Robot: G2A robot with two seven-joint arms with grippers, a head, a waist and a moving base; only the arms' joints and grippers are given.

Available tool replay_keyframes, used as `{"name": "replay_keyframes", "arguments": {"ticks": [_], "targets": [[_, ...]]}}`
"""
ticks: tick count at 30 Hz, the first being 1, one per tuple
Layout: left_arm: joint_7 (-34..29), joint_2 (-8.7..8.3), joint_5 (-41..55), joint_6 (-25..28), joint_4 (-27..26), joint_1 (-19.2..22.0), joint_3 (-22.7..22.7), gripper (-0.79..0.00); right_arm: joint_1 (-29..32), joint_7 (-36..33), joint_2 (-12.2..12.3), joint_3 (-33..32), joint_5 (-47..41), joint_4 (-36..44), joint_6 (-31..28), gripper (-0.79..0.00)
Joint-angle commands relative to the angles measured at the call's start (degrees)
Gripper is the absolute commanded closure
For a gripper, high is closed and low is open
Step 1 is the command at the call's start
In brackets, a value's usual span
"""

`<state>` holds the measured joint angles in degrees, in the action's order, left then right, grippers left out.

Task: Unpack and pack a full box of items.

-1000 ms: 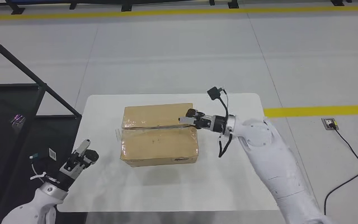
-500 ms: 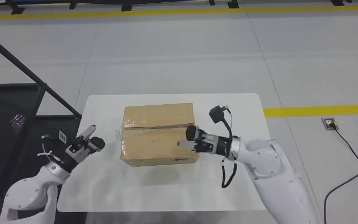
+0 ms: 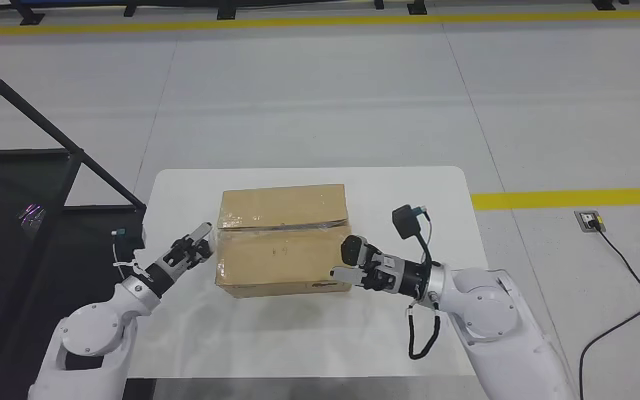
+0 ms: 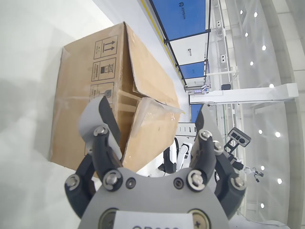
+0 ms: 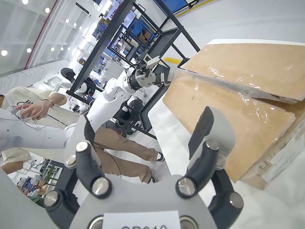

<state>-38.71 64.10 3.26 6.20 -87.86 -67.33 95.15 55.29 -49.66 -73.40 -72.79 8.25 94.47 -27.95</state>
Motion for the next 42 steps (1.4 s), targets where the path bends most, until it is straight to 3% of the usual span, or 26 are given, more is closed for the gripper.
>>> {"name": "replay_keyframes", "arguments": {"ticks": [1,3,5,7,8,10,12,14,17,33,36,42], "targets": [[0.82,0.02,-0.82,-0.1,0.04,0.12,-0.77,-0.659,-0.13,0.14,0.1,0.1,-0.16,-0.18,-0.05,-0.785],[0.97,-0.03,-2.11,-0.24,0.18,0.31,-1.5,-0.659,-0.26,0.16,0.21,0.18,-0.48,-0.32,-0.05,-0.785],[1.37,-0.05,-2.89,-0.29,0.51,0.51,-2.11,-0.61,-0.39,0.16,0.31,0.32,-0.69,-0.42,0.11,-0.785],[1.85,-0.05,-3.19,-0.25,0.75,0.7,-2.55,-0.511,-0.56,0.11,0.4,0.53,-0.92,-0.49,0.24,-0.785],[2.05,-0.06,-3.34,-0.16,0.8,0.78,-2.67,-0.382,-0.7,0.05,0.45,0.67,-0.97,-0.64,0.34,-0.785],[2.2,-0.1,-3.4,-0.03,0.88,0.84,-2.85,-0.225,-0.99,0.12,0.48,1.15,-1.16,-1.01,0.61,-0.785],[2.34,-0.14,-3.35,-0.04,0.78,0.83,-2.95,-0.179,-1.51,0.22,0.49,1.7,-1.14,-1.54,0.95,-0.785],[2.65,-0.18,-3.18,-0.01,0.57,0.71,-2.91,-0.08,-2.08,0.26,0.48,2.43,-1.1,-1.99,1.29,-0.785],[2.79,-0.27,-2.81,0.07,0.28,0.39,-2.66,-0.018,-2.87,0.35,0.45,3.49,-0.88,-2.44,1.82,-0.785],[2.99,-0.91,-2.01,0.72,-1.46,-0.76,-0.93,0.0,-5.63,1.94,0.43,6.84,-1.41,-3.87,3.75,-0.785],[3.7,-0.89,-2.83,0.59,-0.92,-0.3,-1.82,0.0,-7.16,4.59,-0.18,9.31,-1.2,-4.12,7.63,-0.785],[5.48,-0.84,-4.45,0.94,-0.5,0.06,-3.3,0.0,-11.63,4.25,-1.67,15.08,-5.9,-6.35,9.12,-0.785]]}}
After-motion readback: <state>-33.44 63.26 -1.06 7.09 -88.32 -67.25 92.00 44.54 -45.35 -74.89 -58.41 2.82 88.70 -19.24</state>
